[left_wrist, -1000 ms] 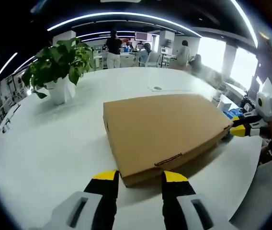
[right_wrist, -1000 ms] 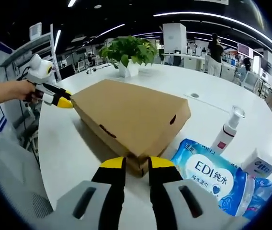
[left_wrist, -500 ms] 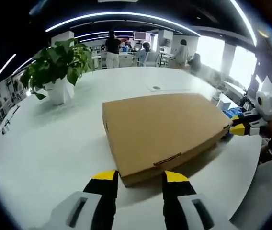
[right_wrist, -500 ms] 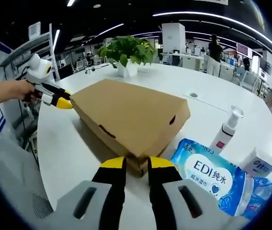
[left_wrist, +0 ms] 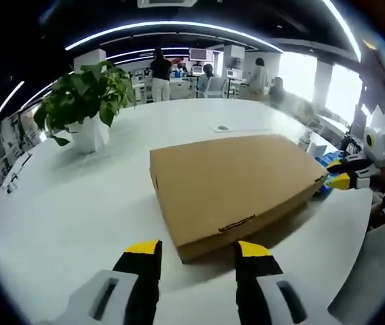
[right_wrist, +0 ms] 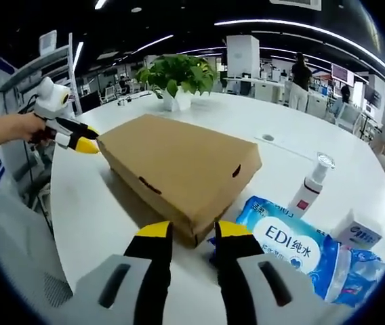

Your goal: Operate the shoe box by opening the lid, removing the specified soft item, and placing it in the target area until the item is outside and the box remains undamaged.

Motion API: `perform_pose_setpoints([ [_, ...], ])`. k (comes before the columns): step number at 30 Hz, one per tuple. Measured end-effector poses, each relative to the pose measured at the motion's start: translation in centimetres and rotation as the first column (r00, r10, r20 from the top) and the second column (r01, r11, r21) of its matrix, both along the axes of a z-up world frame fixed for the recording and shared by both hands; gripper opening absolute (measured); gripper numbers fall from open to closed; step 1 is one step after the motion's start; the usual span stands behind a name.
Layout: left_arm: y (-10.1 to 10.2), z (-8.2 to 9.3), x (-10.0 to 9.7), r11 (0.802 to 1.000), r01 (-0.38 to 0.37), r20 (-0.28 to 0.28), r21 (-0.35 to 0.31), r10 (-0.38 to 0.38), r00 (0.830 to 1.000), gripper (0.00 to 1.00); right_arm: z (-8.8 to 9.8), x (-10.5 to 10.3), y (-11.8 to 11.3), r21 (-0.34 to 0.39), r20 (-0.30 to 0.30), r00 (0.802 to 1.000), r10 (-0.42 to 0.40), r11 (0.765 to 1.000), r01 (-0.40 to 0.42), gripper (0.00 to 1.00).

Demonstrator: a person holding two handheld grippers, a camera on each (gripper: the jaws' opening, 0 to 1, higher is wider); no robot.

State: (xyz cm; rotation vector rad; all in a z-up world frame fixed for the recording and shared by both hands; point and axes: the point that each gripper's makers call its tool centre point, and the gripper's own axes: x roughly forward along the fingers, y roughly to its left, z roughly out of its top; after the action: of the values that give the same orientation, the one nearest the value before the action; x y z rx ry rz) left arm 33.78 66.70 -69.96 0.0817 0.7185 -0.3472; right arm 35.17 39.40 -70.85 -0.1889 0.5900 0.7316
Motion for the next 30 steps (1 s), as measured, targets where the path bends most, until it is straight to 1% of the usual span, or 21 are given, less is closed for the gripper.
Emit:
perform_pose_setpoints([
  [3,0.1,0.7,-0.7,1.000,-0.009,0.013,-0.009,0.009,1.000,0.46,0.6,-0.4,-1.2,-0.014,0.018,1.000,-0.022,1.000,0.022,0.32],
  [5,0.0,1.2,-1.4,1.000,-0.011,0.024,-0.022,0.012,1.000,0.48,0.9,-1.0,-2.5,-0.020,0.031,0.999,-0.035,0.999,0.036,0.35],
  [6,0.0,1.3,-1.5,1.000,-0.011,0.026,-0.024,0.012,1.000,0.49,1.0,-1.2,-2.7,-0.021,0.032,0.999,-0.036,0.999,0.037,0.35],
  [8,-0.2,1.7,-2.3,1.000,-0.007,0.033,-0.025,0.008,0.999,0.50,1.2,-1.8,-3.9,-0.028,0.036,0.998,-0.049,0.998,0.050,0.38],
  [12,-0.7,2.5,-3.8,0.999,-0.005,0.049,-0.034,0.006,0.999,0.54,2.0,-2.9,-6.5,-0.030,0.049,0.994,-0.098,0.995,0.099,0.41],
  [15,-1.4,3.3,-5.0,0.999,0.009,0.063,-0.037,-0.007,0.998,0.59,2.7,-3.8,-8.6,-0.026,0.054,0.989,-0.139,0.990,0.140,0.45],
  [17,-1.8,3.9,-5.7,0.999,0.015,0.067,-0.038,-0.013,0.998,0.62,3.0,-4.6,-9.9,-0.036,0.053,0.986,-0.158,0.986,0.160,0.47],
  [18,-1.9,4.0,-5.9,0.999,0.017,0.068,-0.039,-0.014,0.998,0.63,3.3,-5.0,-10.7,-0.044,0.063,0.983,-0.170,0.984,0.173,0.48],
  [19,-2.4,4.4,-6.5,0.999,0.029,0.074,-0.038,-0.027,0.997,0.65,3.4,-5.1,-10.9,-0.045,0.068,0.982,-0.174,0.983,0.177,0.49],
  [20,-2.5,4.6,-6.6,0.999,0.032,0.077,-0.037,-0.029,0.997,0.66,3.5,-5.4,-11.5,-0.047,0.072,0.981,-0.181,0.982,0.185,0.50],
  [21,-2.9,5.0,-7.1,0.999,0.036,0.088,-0.035,-0.032,0.996,0.67,3.7,-5.9,-12.2,-0.059,0.077,0.978,-0.193,0.978,0.198,0.51],
  [23,-3.4,5.4,-7.6,0.998,0.033,0.098,-0.044,-0.029,0.995,0.70,4.0,-6.7,-13.0,-0.072,0.088,0.976,-0.201,0.976,0.208,0.53],
  [25,-4.5,5.6,-8.3,0.997,0.044,0.107,-0.056,-0.037,0.994,0.74,4.1,-7.7,-13.6,-0.073,0.084,0.975,-0.208,0.974,0.214,0.54],
  [26,-4.7,5.6,-8.5,0.997,0.046,0.108,-0.055,-0.040,0.993,0.76,4.1,-7.9,-13.7,-0.074,0.085,0.974,-0.210,0.974,0.216,0.55],
  [27,-5.3,5.6,-8.9,0.997,0.055,0.114,-0.054,-0.049,0.992,0.77,4.3,-8.6,-14.0,-0.079,0.086,0.972,-0.220,0.971,0.227,0.56],
  [30,-6.6,5.7,-10.0,0.996,0.072,0.119,-0.061,-0.064,0.991,0.81,4.6,-9.5,-14.5,-0.084,0.087,0.969,-0.233,0.967,0.240,0.61],
])
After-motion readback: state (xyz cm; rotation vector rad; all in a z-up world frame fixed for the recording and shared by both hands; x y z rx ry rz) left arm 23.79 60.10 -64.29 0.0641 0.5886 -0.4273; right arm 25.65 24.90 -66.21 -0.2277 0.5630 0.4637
